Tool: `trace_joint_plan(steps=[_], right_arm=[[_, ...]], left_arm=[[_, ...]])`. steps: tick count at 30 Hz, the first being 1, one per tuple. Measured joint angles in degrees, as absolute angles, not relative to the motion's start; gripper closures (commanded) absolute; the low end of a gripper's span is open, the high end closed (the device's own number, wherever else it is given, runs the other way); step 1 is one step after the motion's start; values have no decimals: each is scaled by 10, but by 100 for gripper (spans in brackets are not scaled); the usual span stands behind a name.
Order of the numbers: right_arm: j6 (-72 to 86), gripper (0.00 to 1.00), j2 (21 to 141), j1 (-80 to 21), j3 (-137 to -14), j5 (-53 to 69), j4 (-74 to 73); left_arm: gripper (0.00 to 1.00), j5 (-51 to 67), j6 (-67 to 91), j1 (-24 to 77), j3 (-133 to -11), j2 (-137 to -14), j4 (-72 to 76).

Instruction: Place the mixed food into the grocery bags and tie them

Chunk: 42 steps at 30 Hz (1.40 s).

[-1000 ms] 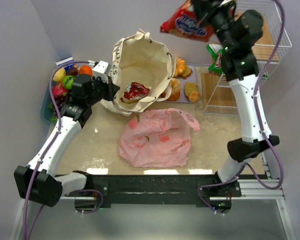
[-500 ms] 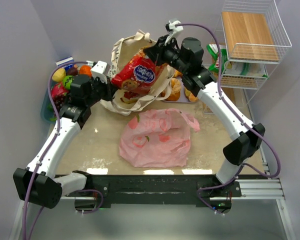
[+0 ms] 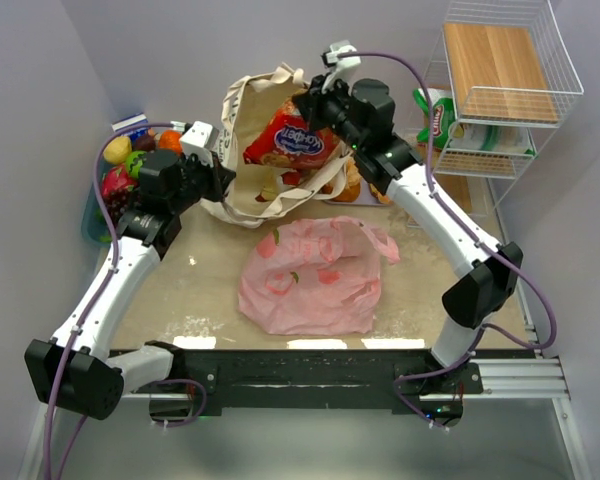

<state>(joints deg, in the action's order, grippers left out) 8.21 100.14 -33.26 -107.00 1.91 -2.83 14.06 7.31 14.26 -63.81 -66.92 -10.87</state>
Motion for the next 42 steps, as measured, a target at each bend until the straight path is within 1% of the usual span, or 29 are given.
trace_joint_plan(steps=[5, 6, 11, 16, 19, 20, 21, 22, 24, 26, 29, 32, 33, 35, 38, 42], right_arm=[[117, 100, 1040, -394, -1071, 41, 3], [139, 100, 1070, -418, -1070, 57, 13], [159, 100, 1124, -431, -1068, 54, 10], [165, 100, 1197, -429, -1068, 16, 0], [165, 100, 1208, -427, -1068, -2, -9], [165, 98, 1208, -427, -1069, -6, -14], [165, 90, 1208, -426, -1071, -7, -18], [164, 71, 1207, -426, -1074, -8, -22], [158, 45, 1203, -427, -1076, -9, -30], [147, 22, 1192, -427, -1073, -13, -41], [126, 8, 1143, -427, -1034, -24, -47], [106, 6, 1048, -427, -957, -36, -47], [96, 4, 1014, -427, -938, -38, -49], [81, 4, 961, -426, -923, -52, -58], [48, 4, 902, -425, -943, -107, -91], [3, 4, 904, -413, -1033, -212, -161]], left_arm=[[100, 140, 73, 143, -638, -669, -109], [100, 138, 73, 143, -638, -669, -108], [100, 128, 72, 141, -638, -666, -110], [100, 127, 69, 142, -632, -661, -120], [100, 125, 69, 142, -627, -661, -124], [100, 125, 69, 142, -627, -660, -123], [100, 125, 69, 142, -627, -660, -122], [100, 125, 69, 142, -627, -659, -121], [100, 125, 69, 142, -627, -659, -120], [100, 124, 68, 142, -627, -659, -121], [100, 124, 69, 142, -627, -659, -120], [100, 124, 69, 142, -627, -659, -120], [100, 124, 69, 142, -627, -659, -121], [100, 124, 69, 142, -627, -659, -121], [100, 124, 69, 142, -627, -659, -121], [100, 125, 69, 142, -627, -659, -121]])
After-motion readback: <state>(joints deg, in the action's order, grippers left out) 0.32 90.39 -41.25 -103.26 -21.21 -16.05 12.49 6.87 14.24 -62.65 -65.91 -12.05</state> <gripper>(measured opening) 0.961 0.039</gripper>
